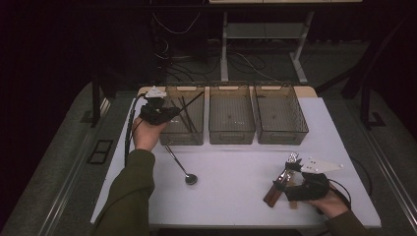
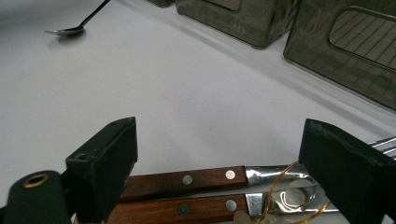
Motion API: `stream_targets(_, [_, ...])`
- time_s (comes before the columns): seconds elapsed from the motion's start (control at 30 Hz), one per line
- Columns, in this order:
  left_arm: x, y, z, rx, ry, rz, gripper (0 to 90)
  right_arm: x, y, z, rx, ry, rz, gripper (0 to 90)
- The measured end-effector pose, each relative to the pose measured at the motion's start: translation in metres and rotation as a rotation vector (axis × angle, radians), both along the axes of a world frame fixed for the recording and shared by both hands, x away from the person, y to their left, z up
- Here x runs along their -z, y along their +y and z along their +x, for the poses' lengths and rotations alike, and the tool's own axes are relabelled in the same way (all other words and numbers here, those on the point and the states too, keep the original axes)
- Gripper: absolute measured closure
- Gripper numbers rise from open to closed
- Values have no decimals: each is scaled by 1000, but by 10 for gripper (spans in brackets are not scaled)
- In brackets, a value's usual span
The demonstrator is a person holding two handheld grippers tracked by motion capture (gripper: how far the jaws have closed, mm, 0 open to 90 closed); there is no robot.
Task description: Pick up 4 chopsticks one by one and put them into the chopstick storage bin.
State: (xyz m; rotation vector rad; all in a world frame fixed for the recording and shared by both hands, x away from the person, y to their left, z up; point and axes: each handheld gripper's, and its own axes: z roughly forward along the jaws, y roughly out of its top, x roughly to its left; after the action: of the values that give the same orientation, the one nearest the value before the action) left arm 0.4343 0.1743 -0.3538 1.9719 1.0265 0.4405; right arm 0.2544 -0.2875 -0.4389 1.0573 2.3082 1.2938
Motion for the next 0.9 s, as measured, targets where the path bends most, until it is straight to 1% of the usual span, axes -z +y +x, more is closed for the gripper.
stream_targets(0.1, [6, -1, 9, -30, 23, 8, 855, 0, 0, 0, -1, -1, 0, 119])
stream_targets(0.23, [14, 0, 20, -70, 59, 1, 855, 0, -1, -1, -2, -4, 4, 119])
stream_targets(0.33, [20, -2, 25, -86, 70, 2, 855, -1, -1, -1, -1, -4, 6, 119])
stream_targets(0.4, [22, -4, 27, -86, 77, 16, 855, -1, -1, 0, -3, -7, 7, 119])
stream_targets(0.5, [26, -7, 31, -104, 90, 19, 855, 0, -1, 0, -4, -5, 6, 119])
stream_targets(0.53, [27, -9, 32, -109, 95, 11, 855, -1, -1, -1, -6, -4, 7, 119])
stream_targets(0.6, [29, -11, 35, -113, 102, 23, 855, -1, -1, -1, -8, -5, 8, 119])
stream_targets(0.67, [32, -13, 36, -119, 109, 23, 852, -1, -1, -1, -8, -5, 9, 119])
stream_targets(0.7, [33, -14, 37, -118, 110, 20, 846, -1, -1, -1, -7, -4, 10, 119])
stream_targets(0.73, [34, -15, 37, -118, 107, 37, 832, -1, -1, -1, -7, -5, 9, 119])
stream_targets(0.77, [35, -16, 37, -117, 104, 45, 797, -1, -1, -1, -7, -6, 9, 119])
stream_targets(0.8, [36, -17, 36, -112, 108, 55, 783, -1, -2, -1, -8, -7, 9, 119])
stream_targets(0.87, [36, -17, 36, -111, 108, 57, 750, -1, -2, -1, -8, -9, 9, 119])
stream_targets(0.9, [36, -18, 36, -111, 106, 51, 735, -1, -1, -1, -8, -10, 9, 119])
